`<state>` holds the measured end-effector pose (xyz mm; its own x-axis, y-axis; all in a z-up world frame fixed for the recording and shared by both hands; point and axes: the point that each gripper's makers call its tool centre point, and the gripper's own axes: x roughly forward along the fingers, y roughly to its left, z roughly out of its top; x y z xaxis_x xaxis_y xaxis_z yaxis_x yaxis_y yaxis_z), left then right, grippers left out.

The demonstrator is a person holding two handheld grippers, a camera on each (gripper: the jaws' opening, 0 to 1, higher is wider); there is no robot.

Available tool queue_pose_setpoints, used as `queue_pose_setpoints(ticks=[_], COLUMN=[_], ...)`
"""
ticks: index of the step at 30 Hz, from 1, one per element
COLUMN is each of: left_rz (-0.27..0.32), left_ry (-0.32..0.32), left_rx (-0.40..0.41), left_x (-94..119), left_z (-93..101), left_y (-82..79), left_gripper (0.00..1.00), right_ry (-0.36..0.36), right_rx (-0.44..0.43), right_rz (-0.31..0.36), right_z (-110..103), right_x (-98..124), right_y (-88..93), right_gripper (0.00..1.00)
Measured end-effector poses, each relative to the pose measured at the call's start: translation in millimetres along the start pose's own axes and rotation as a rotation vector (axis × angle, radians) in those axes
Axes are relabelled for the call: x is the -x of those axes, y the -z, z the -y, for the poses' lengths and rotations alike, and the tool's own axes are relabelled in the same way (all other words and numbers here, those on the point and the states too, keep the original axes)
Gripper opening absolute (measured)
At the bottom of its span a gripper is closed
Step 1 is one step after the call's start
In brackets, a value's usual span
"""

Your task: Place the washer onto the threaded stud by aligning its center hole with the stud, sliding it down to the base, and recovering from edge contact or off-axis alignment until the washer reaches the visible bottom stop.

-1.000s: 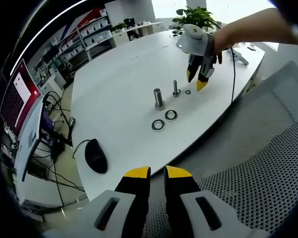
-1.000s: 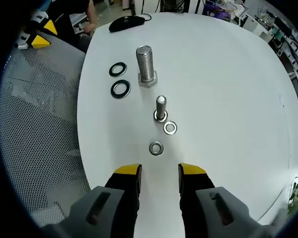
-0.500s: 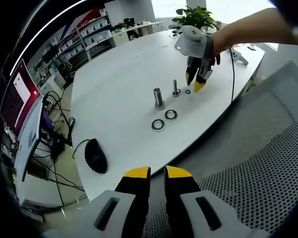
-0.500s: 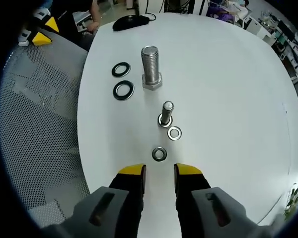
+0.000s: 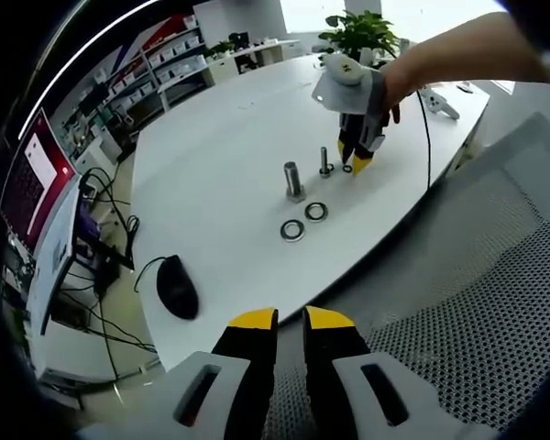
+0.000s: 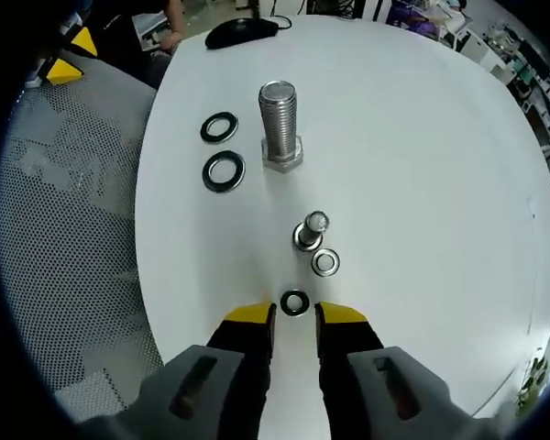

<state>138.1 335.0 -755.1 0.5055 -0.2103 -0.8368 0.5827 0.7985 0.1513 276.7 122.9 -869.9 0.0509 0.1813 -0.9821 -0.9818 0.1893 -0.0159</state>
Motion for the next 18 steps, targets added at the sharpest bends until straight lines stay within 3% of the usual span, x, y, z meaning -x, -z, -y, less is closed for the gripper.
queue_pose_setpoints(ticks=[18], left_rz=[-0.016], left_ry=[0.004], left_rx=[-0.008], left_x=[0.1], left_z=[1.2], left_y=[1.5], left_gripper=[0.09], right_ry=[0.016], right_rx=[-0.02], right_rz=[-0.059], right_z=[-1.8], right_x=[-0.6], right_y=[-0.9], right_gripper=[0.18])
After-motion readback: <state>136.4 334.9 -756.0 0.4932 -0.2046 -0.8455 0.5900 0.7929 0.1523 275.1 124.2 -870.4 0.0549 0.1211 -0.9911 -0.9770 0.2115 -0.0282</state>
